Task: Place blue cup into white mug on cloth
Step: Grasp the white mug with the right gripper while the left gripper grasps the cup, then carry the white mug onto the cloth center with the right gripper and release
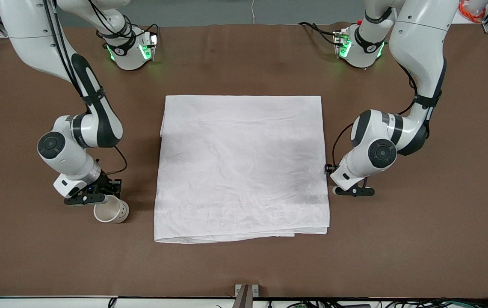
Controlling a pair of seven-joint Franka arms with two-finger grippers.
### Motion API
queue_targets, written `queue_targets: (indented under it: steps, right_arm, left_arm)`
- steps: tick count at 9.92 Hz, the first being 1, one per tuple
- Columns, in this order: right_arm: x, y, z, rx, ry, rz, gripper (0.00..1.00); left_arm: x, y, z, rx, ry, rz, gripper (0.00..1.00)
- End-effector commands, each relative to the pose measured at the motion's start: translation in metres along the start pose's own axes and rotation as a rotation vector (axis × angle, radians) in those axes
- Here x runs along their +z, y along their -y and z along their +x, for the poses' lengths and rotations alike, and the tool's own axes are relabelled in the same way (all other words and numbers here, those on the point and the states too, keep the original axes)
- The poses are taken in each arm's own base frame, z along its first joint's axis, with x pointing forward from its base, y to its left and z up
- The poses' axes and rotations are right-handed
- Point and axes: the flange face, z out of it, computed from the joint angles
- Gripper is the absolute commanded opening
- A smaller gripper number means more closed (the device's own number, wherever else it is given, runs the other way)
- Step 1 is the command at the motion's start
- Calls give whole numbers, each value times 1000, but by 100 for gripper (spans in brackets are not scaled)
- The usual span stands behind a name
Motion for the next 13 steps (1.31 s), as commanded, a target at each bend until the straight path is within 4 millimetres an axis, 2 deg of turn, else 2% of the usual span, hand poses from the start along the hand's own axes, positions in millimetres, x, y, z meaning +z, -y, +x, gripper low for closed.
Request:
queue_targets:
  steps: [1, 3, 4, 5, 6, 7, 8, 9, 10, 11, 12, 13]
  right_arm:
    - [0, -1, 3, 19, 3, 9, 3]
    - [-2, 0, 4, 17, 20, 11, 0]
    - [-13, 1, 9, 18, 64, 16, 0]
    - [-44, 9, 23, 41, 121, 33, 0]
    - [-77, 31, 40, 133, 170, 46, 0]
    - [-98, 75, 50, 181, 169, 48, 1]
    - [-106, 147, 45, 252, 162, 62, 1]
    - [-113, 209, 32, 271, 160, 63, 1]
    - [-118, 257, 18, 289, 161, 65, 1]
    - [-120, 310, -3, 279, 158, 67, 1]
    - [-110, 367, -27, 258, 125, 89, 1]
    - [-98, 403, -45, 288, 105, 97, 2]
  left_arm:
    - [-1, 0, -2, -7, -14, 8, 47]
    - [3, 1, -1, -9, -8, 9, 43]
    - [3, 0, -2, -8, -7, 8, 43]
    - [4, 0, -2, -8, -6, 8, 42]
    - [5, 0, -2, -10, -4, 9, 40]
    - [5, 0, -2, -10, -4, 9, 33]
    - [4, 3, -1, -14, -4, 8, 19]
    - [5, 2, -1, -13, -3, 8, 8]
    - [5, 2, -1, -11, -3, 9, 0]
    - [0, 4, 0, -12, -8, 8, 0]
    - [-11, 6, 2, -11, -19, 5, 0]
    - [-30, 7, 3, -14, -37, 0, 0]
